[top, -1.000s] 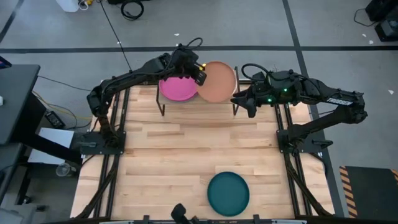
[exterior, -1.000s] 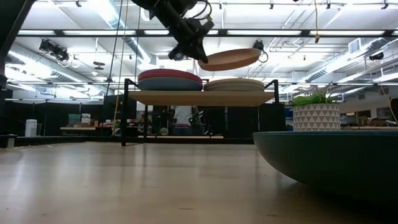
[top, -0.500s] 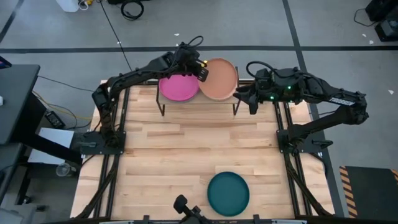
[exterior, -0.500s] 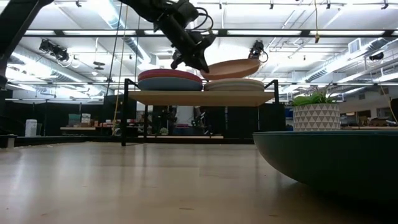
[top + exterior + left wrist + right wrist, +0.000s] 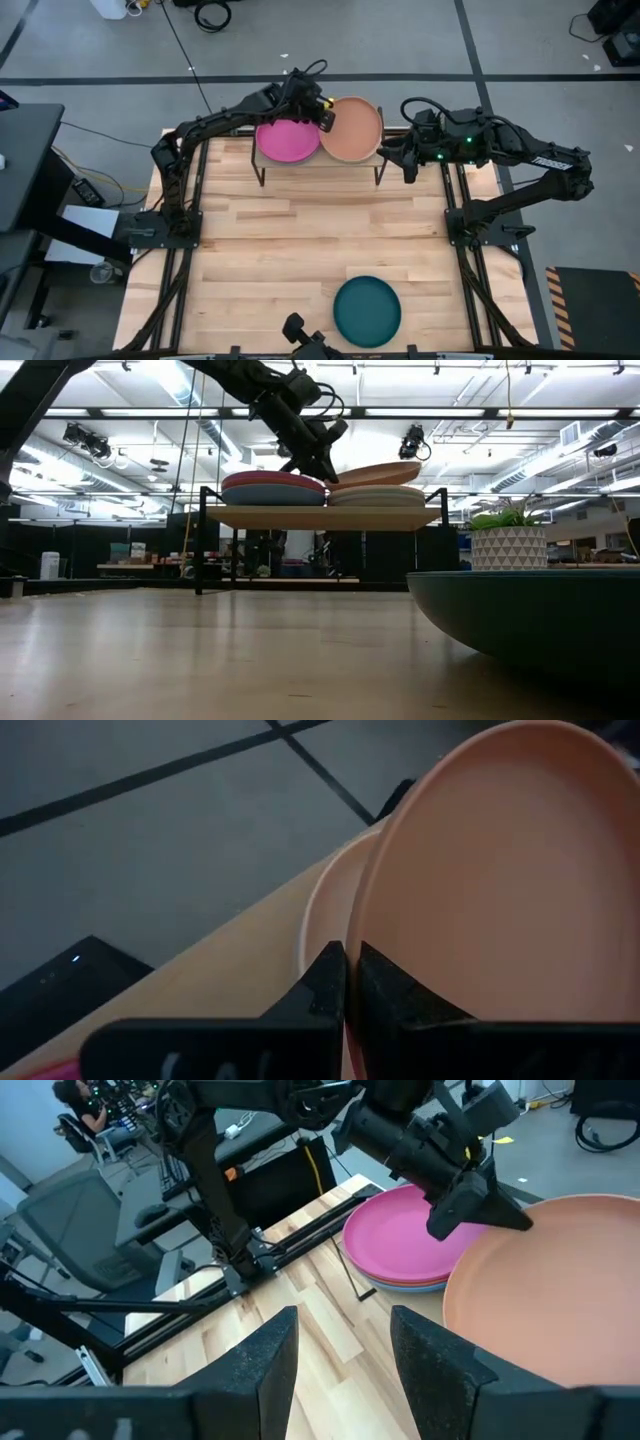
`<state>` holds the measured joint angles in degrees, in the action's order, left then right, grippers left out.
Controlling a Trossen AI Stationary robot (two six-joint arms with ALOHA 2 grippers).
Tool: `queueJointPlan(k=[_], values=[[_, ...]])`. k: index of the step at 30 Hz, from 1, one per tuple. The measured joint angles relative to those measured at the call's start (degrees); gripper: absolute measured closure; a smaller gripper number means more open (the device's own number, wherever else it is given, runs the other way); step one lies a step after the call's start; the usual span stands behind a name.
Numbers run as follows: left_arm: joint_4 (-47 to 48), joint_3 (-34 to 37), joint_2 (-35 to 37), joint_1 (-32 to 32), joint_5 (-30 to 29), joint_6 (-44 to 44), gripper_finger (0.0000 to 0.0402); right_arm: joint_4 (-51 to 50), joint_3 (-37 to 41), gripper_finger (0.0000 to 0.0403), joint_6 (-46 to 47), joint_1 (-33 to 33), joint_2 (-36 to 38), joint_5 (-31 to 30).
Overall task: Place and stack plates onto a shelf
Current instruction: Stack the brown plate on top of the white plate on the shelf, then stack the dark blue plate on top of the pink plate on the shelf
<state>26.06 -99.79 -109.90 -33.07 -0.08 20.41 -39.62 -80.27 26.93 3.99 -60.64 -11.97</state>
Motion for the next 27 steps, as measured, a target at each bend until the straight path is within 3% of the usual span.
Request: queueJointPlan(k=[9,21,27], values=[[0.22,0.0,-0.05,0.32,0.57,-0.03,0.0374,0.05,0.0,0.0235,0.31,-0.04,0.0,0.15],[-1.71,0.0,0.19,0.45,0.24,-0.27,0.0289,0.07,0.0,0.0235,0.42,-0.11,0.0,0.2],[-5.67,-0.04,5.66,1.6,4.43,-7.89,0.028,-2.38,0.0,0.0235,0.35,-0.11,0.0,1.63]])
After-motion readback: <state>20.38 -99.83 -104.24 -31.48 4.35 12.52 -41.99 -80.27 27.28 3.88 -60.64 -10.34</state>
